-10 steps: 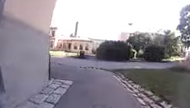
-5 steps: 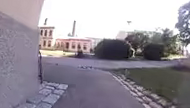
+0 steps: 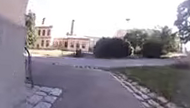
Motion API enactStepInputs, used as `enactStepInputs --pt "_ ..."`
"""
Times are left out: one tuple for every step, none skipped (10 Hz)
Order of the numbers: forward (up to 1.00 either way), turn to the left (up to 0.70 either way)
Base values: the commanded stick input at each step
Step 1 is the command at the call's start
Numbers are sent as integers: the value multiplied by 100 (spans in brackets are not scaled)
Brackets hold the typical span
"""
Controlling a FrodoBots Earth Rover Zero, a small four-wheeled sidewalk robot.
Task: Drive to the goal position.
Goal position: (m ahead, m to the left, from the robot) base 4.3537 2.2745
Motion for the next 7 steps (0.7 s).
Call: enactStepInputs --pt "60 0" --pt "60 0" --pt "60 0" --pt "60 0" --pt "60 0" --pt "60 0" --pt "60 0"
